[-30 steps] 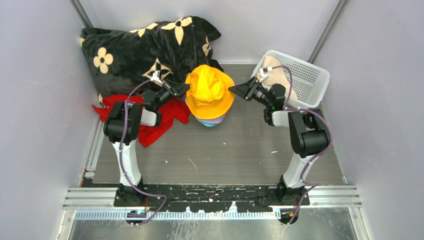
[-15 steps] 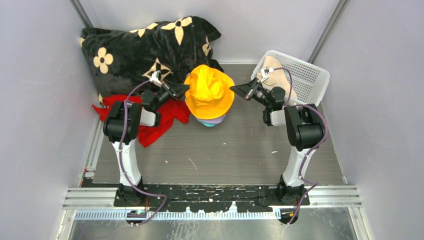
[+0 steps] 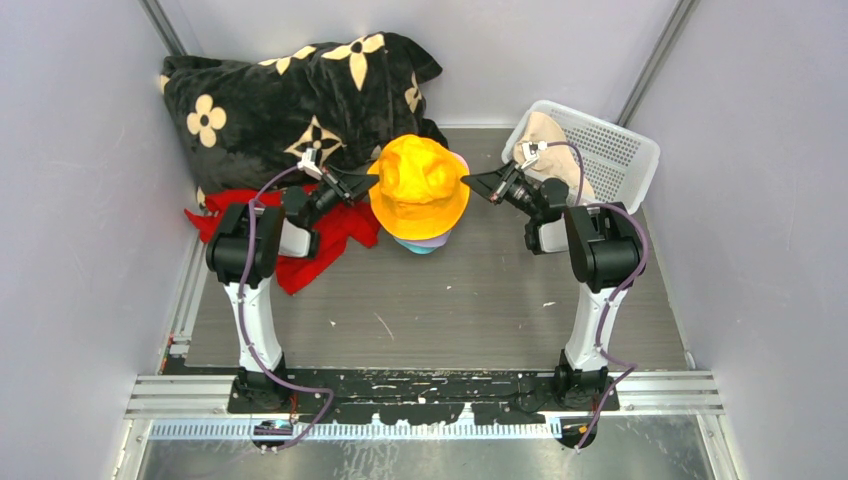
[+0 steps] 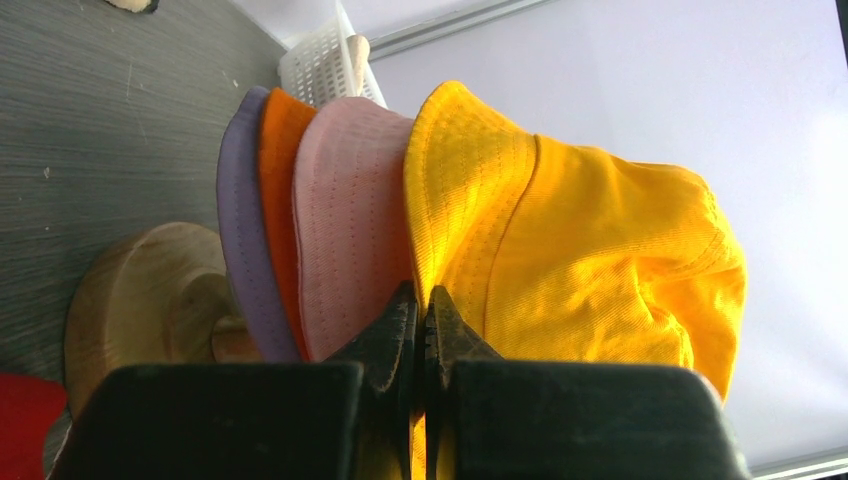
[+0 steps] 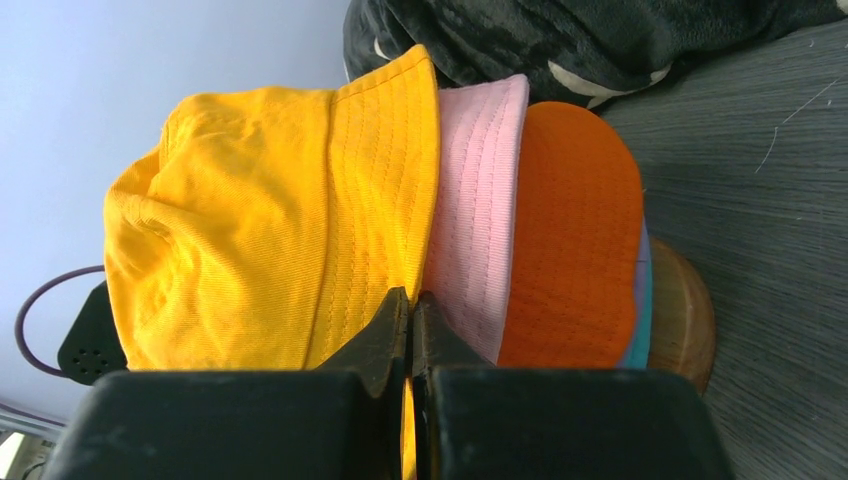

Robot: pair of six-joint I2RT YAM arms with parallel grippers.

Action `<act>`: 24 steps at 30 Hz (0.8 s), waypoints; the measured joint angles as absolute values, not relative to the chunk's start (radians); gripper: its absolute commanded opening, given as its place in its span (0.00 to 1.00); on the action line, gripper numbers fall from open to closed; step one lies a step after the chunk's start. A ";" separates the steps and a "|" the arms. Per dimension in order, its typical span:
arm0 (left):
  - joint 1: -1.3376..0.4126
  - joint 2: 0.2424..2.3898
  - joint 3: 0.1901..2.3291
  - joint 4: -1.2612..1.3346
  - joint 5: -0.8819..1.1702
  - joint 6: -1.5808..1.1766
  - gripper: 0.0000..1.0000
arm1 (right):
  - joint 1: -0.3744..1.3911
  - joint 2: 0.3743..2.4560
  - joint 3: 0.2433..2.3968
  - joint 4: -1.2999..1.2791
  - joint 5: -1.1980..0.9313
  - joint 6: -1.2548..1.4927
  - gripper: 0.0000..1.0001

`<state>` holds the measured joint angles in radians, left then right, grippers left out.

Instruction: Stack the hats

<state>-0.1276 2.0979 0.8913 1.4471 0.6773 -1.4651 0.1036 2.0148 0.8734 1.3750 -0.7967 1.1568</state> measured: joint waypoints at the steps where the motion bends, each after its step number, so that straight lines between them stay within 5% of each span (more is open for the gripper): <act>1: -0.128 2.098 0.891 1.448 0.677 -1.465 0.00 | 0.104 2.015 0.873 1.375 -0.796 1.155 0.01; 24: -0.131 2.098 0.815 1.515 0.663 -1.483 0.00 | 0.104 2.056 0.899 1.369 -0.793 1.123 0.01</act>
<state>-0.1310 2.0979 0.8150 1.5150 0.6628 -1.4826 0.1040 2.0560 0.8989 1.3689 -0.7933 1.1229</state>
